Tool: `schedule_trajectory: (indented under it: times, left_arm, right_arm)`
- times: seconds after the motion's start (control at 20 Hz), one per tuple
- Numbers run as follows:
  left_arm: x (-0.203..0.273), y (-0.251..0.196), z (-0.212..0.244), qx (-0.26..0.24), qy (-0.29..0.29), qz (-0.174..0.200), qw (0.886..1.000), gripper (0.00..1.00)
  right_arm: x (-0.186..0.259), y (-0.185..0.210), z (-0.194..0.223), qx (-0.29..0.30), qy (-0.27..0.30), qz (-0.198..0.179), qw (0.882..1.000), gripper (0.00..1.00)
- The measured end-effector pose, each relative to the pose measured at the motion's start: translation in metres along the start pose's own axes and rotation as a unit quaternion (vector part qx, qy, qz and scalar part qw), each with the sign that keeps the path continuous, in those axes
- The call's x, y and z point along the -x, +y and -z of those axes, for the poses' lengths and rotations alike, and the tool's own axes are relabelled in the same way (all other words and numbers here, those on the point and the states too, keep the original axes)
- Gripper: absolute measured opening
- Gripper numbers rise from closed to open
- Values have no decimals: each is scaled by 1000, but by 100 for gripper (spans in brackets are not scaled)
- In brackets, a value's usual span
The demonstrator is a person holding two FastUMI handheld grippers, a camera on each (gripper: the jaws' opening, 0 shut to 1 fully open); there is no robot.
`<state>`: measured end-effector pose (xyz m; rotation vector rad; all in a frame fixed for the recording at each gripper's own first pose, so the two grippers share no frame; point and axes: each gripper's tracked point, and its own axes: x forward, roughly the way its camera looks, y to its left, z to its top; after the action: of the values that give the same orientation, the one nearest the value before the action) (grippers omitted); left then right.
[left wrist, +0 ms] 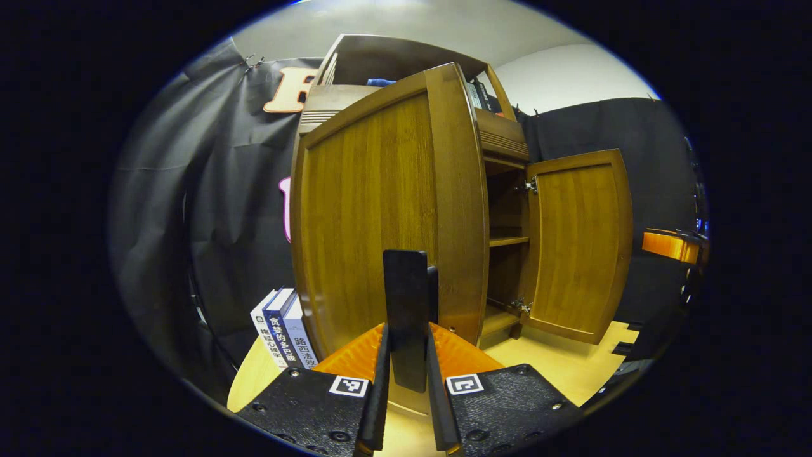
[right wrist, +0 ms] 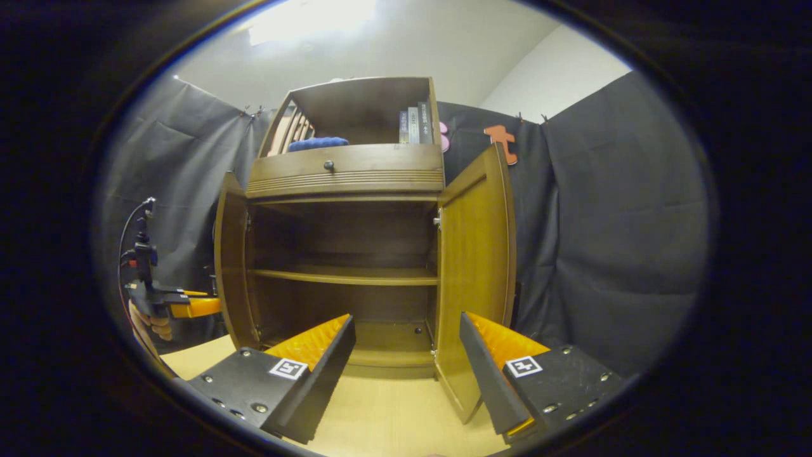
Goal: Open the right door of the double-door shoe cabinet with the right hand, and open the left door with the left hand.
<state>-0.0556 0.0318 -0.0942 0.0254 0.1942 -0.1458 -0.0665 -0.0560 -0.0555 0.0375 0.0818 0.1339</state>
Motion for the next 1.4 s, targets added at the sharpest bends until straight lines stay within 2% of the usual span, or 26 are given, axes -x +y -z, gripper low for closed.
schedule_trajectory:
  times: [0.3,0.5,0.55,0.6,0.7,0.85,1.4]
  left_arm:
    - [17,26,0,-2,-2,-40,999,30]
    - [23,64,-4,-9,-7,-99,995,30]
    - [24,71,-1,-10,-1,-109,994,21]
    - [29,76,-3,-3,-6,-109,994,13]
    - [26,80,-1,8,1,-102,995,17]
    - [33,92,-3,9,1,-102,995,13]
    - [45,125,-4,12,-9,-45,999,9]
  right_arm:
    - [-8,8,10,-2,6,-5,1000,98]
    - [-13,13,20,-7,13,-10,1000,98]
    - [-14,15,21,-6,15,-11,1000,98]
    - [-16,17,23,-5,17,-12,1000,98]
    - [-17,21,27,-6,21,-15,1000,98]
    - [-22,28,27,-9,23,-23,999,98]
    - [-23,31,22,-11,25,-17,999,98]
